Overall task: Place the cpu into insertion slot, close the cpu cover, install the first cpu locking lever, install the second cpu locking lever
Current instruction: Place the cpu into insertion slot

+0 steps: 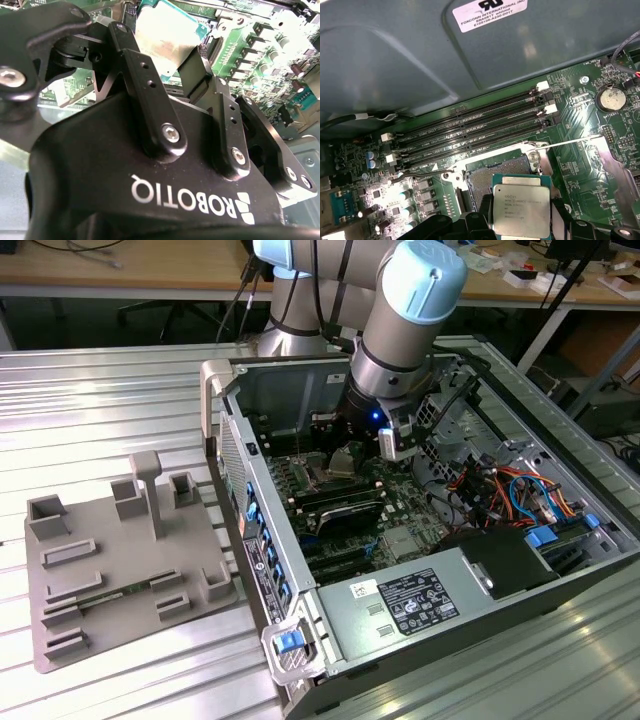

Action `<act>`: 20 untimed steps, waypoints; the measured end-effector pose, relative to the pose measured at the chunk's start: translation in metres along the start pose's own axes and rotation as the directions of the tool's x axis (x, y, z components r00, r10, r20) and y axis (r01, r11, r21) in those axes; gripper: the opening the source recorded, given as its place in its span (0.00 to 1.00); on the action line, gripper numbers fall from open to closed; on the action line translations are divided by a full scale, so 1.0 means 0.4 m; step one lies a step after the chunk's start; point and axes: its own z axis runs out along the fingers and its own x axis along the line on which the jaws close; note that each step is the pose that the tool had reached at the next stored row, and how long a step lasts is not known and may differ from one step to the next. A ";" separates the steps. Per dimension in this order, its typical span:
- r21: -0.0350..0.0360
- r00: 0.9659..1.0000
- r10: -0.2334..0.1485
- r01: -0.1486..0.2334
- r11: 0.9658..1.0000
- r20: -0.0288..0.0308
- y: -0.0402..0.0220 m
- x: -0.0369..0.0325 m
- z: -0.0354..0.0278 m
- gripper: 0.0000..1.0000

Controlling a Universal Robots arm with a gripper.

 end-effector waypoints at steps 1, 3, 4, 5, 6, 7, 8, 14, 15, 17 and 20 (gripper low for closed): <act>0.000 1.000 0.000 0.000 1.000 0.000 0.000 0.000 0.000 0.55; 0.000 1.000 0.001 -0.001 1.000 0.000 0.000 0.000 0.000 0.55; 0.000 1.000 0.002 -0.002 1.000 0.000 0.000 0.000 0.001 0.55; 0.000 1.000 0.003 -0.003 1.000 0.000 0.000 0.000 0.001 0.55; 0.000 1.000 0.003 -0.003 1.000 0.000 0.000 0.000 0.001 0.55; 0.000 1.000 0.004 -0.004 1.000 0.000 0.000 0.000 0.001 0.55; 0.000 1.000 0.004 -0.004 1.000 0.000 0.000 0.000 0.001 0.55; 0.000 1.000 0.007 -0.007 1.000 0.001 0.000 0.000 0.002 0.55; 0.000 1.000 0.007 -0.007 1.000 0.001 0.000 0.000 0.002 0.55; 0.000 1.000 0.008 -0.008 1.000 0.001 0.000 0.000 0.002 0.55; 0.000 1.000 0.011 -0.011 1.000 0.001 0.000 0.000 0.003 0.55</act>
